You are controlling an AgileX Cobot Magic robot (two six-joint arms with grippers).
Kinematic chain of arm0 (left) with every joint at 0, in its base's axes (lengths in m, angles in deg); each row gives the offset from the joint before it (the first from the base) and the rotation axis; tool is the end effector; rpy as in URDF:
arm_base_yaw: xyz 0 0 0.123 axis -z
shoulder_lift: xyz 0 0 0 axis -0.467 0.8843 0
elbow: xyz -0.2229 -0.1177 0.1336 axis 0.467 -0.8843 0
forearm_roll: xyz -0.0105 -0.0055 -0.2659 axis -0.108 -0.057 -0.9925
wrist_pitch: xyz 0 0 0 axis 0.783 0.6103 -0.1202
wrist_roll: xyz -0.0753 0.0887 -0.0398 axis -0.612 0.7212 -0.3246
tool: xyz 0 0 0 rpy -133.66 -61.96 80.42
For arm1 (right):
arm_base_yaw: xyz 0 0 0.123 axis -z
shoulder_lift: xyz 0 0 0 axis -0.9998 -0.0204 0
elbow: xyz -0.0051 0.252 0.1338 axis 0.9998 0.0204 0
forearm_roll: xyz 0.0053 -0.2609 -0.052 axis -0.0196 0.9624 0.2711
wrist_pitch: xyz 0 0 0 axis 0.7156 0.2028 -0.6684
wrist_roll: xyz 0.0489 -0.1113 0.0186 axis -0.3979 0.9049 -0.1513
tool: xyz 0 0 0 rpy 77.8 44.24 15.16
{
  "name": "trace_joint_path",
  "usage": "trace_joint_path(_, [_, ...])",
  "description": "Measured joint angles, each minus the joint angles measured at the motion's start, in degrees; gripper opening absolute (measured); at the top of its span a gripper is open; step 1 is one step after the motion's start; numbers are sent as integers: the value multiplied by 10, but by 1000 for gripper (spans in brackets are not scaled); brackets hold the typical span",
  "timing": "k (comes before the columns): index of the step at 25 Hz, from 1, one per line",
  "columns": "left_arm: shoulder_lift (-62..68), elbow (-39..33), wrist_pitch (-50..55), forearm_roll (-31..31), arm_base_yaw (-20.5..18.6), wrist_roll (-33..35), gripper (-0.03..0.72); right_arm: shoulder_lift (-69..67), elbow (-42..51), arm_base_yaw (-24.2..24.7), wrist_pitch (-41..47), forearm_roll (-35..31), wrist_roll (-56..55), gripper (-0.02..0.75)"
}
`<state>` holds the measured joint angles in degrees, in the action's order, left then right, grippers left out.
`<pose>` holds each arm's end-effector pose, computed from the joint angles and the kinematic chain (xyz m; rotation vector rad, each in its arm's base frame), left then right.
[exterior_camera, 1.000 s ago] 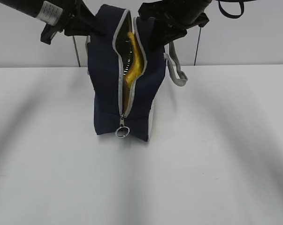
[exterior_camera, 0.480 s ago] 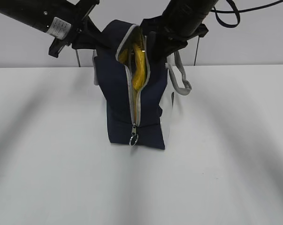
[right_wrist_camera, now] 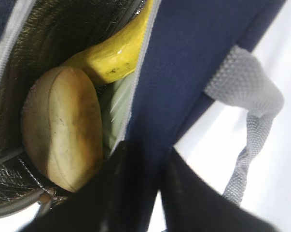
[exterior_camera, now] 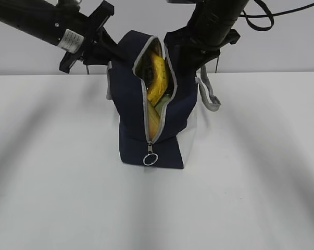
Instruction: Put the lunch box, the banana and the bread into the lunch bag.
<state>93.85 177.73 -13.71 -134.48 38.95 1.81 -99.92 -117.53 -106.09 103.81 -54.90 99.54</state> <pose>0.4421 -0.1714 0.2521 0.0668 2.5269 -1.1688 0.4557 0.1646 0.2650 -0.6568 2.6887 0.2903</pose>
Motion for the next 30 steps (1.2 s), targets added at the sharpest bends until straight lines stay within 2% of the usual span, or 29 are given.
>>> trace_joint_path(5, [0, 0, 10, -1, -2, 0, 324, 10, 0, 0, 0, 4, -1, 403])
trace_joint_path(8, [-11, 0, 21, -1, -8, 0, 398, 41, 0, 0, 3, 6, 9, 468])
trace_joint_path(14, [-60, 0, 85, 15, -26, 0, 417, 115, 0, -15, 7, -11, 41, 484])
trace_joint_path(18, [-95, 0, 129, 57, -28, 0, 418, 151, 0, -61, 10, 1, 48, 488])
trace_joint_path(21, [-121, 0, 138, 88, -28, 0, 418, 172, 5, -101, 10, 44, 45, 489])
trace_joint_path(25, [-155, 0, 143, 132, -28, 0, 419, 209, 53, -122, 11, 58, 40, 480])
trace_joint_path(30, [-188, 1, 148, 145, -29, -2, 419, 274, 161, -122, 11, 66, 37, 447])
